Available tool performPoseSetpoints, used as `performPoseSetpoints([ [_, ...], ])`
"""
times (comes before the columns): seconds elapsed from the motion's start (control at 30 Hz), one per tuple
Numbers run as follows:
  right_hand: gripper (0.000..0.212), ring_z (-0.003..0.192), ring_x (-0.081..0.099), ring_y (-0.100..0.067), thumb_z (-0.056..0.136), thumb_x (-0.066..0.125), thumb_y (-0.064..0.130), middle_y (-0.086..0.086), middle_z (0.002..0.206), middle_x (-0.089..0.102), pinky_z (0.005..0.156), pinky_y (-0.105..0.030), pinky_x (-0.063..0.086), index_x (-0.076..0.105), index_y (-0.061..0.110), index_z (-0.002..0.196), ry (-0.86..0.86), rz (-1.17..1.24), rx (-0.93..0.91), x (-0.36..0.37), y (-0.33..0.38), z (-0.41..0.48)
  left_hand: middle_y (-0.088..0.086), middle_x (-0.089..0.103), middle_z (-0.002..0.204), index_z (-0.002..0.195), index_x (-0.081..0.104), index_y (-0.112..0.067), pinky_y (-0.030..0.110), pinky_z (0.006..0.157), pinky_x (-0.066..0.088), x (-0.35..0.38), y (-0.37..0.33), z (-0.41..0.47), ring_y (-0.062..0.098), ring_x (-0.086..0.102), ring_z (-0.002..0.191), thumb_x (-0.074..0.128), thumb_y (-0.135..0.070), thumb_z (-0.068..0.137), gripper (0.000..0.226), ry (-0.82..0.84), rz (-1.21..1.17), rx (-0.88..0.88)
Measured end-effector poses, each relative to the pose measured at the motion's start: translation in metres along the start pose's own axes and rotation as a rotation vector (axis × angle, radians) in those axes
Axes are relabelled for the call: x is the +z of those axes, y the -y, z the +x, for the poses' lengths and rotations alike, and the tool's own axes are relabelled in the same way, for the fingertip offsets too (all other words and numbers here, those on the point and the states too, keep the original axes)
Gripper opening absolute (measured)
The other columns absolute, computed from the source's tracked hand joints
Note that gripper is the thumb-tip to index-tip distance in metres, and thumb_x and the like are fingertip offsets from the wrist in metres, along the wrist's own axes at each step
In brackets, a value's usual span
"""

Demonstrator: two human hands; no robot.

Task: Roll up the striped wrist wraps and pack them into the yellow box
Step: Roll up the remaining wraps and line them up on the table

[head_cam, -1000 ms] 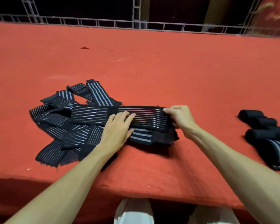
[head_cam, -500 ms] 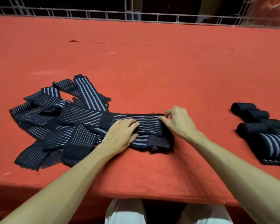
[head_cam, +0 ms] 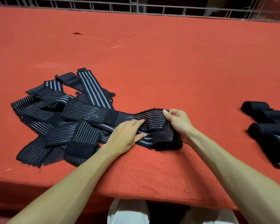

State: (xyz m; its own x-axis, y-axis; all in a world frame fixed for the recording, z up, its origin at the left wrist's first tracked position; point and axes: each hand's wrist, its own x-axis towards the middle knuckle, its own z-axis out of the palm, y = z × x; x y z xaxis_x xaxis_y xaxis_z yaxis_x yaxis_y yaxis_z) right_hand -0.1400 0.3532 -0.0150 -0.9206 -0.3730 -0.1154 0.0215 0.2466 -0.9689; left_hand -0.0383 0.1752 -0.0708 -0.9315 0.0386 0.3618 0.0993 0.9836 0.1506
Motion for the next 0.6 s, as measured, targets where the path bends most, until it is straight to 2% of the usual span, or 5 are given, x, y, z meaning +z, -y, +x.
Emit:
performPoseSetpoints([
  [0.1, 0.013, 0.068, 0.066, -0.011, 0.086, 0.073, 0.022, -0.002, 0.084, 0.073, 0.058, -0.019, 0.048, 0.064, 0.014, 0.091, 0.209, -0.024, -0.011, -0.009, 0.009, -0.01, -0.004, 0.058, 0.125, 0.142, 0.045, -0.023, 0.032, 0.095, 0.042, 0.0, -0.008, -0.002, 0.019, 0.055, 0.115, 0.039, -0.052, 0.094, 0.056, 0.0, -0.018, -0.077],
  [0.2, 0.035, 0.092, 0.07, -0.013, 0.077, 0.078, 0.003, -0.003, 0.102, 0.075, 0.08, -0.021, 0.056, 0.068, 0.008, 0.109, 0.368, -0.105, -0.026, -0.018, 0.008, -0.014, -0.009, 0.052, 0.128, 0.142, 0.042, -0.031, 0.032, 0.098, 0.041, -0.008, -0.015, 0.004, 0.014, 0.051, 0.119, 0.037, -0.051, 0.099, 0.048, 0.042, -0.161, -0.161],
  [0.33, 0.041, 0.094, 0.067, -0.008, 0.077, 0.075, -0.005, -0.002, 0.106, 0.073, 0.088, -0.021, 0.053, 0.066, 0.012, 0.114, 0.397, -0.209, -0.163, -0.02, 0.008, -0.019, -0.01, 0.056, 0.125, 0.13, 0.058, -0.023, 0.025, 0.105, 0.037, -0.029, -0.038, 0.017, 0.002, 0.05, 0.118, 0.045, -0.032, 0.102, 0.033, -0.074, -0.66, -0.185],
  [0.5, 0.031, 0.084, 0.062, 0.006, 0.082, 0.069, -0.004, 0.01, 0.094, 0.067, 0.078, -0.013, 0.046, 0.066, 0.024, 0.094, 0.512, -0.404, -0.317, -0.018, 0.014, -0.03, -0.009, 0.069, 0.111, 0.117, 0.068, -0.025, 0.034, 0.094, 0.051, -0.045, -0.054, 0.026, 0.007, 0.064, 0.1, 0.051, -0.067, 0.084, 0.056, -0.03, -0.789, -0.438],
  [0.6, 0.029, 0.106, 0.056, -0.011, 0.081, 0.065, 0.001, -0.003, 0.112, 0.063, 0.094, -0.026, 0.044, 0.064, 0.006, 0.109, 0.5, -0.612, -0.49, -0.013, 0.003, -0.027, -0.01, 0.07, 0.106, 0.114, 0.069, -0.021, 0.023, 0.091, 0.049, -0.052, -0.059, 0.029, 0.004, 0.063, 0.097, 0.066, -0.06, 0.08, 0.052, -0.062, -0.692, -0.499],
])
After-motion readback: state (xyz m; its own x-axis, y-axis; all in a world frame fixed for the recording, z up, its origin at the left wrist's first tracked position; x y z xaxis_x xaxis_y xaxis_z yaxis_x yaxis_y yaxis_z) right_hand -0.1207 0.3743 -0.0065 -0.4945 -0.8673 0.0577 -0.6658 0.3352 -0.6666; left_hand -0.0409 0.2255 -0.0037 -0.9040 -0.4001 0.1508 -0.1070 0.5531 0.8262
